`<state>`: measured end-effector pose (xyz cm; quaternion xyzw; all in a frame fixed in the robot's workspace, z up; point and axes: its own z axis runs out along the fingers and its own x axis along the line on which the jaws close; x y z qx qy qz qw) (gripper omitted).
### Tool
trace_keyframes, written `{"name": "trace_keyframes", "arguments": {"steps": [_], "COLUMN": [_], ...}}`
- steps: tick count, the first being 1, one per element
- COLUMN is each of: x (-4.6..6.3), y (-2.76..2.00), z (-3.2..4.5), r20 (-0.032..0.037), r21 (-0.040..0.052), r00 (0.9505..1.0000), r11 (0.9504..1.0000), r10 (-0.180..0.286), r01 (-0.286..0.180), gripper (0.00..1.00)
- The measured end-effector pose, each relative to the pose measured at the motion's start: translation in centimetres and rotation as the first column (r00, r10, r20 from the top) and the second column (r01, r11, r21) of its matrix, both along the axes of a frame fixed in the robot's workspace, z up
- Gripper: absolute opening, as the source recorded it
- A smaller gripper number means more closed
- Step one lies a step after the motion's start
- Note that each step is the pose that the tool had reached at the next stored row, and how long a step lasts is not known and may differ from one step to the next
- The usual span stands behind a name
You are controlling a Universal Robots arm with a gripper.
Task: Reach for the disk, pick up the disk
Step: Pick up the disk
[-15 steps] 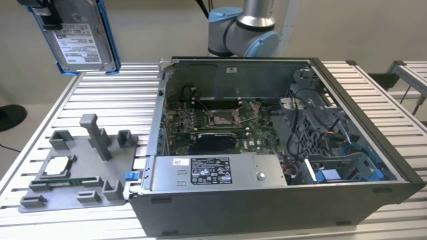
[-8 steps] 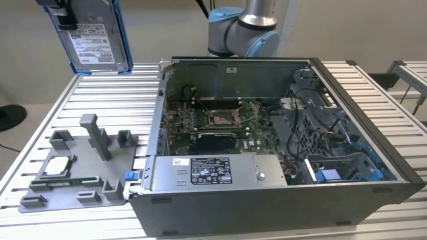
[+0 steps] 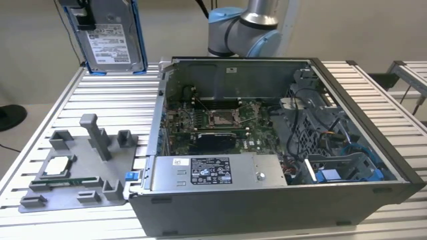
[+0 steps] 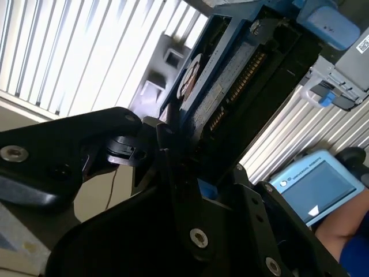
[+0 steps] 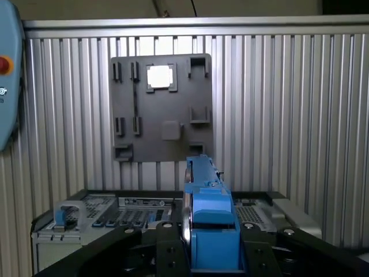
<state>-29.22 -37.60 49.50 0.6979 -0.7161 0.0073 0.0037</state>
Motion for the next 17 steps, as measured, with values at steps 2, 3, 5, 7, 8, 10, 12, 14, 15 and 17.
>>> {"name": "trace_keyframes", "arguments": {"steps": [2,3,5,7,8,10,12,14,15,17], "x": [0.8,1.2,1.9,2.8,3.1,3.9,4.6,5.4,5.8,6.5], "y": [0.00,0.00,0.00,0.00,0.00,0.00,0.00,0.00,0.00,0.00], "z": [0.00,0.00,0.00,0.00,0.00,0.00,0.00,0.00,0.00,0.00], "r20": [-0.0001,-0.0001,0.0000,-0.0001,-0.0001,0.0000,-0.0001,0.0000,0.0000,0.0000], "r21": [-0.0013,-0.0019,-0.0030,-0.0042,-0.0048,-0.0060,-0.0072,-0.0084,-0.0089,-0.0102], "r00": [1.0000,1.0000,1.0000,1.0000,1.0000,1.0000,1.0000,1.0000,1.0000,1.0000], "r11": [1.0000,1.0000,1.0000,1.0000,1.0000,1.0000,1.0000,1.0000,1.0000,0.9999], "r10": [0.000,0.000,0.000,0.000,0.000,0.000,0.000,0.000,0.000,0.000], "r01": [0.000,0.000,0.000,0.000,0.000,0.000,0.000,0.000,0.000,0.000], "gripper": [0.00,0.00,0.00,0.00,0.00,0.00,0.00,0.00,0.00,0.00]}}
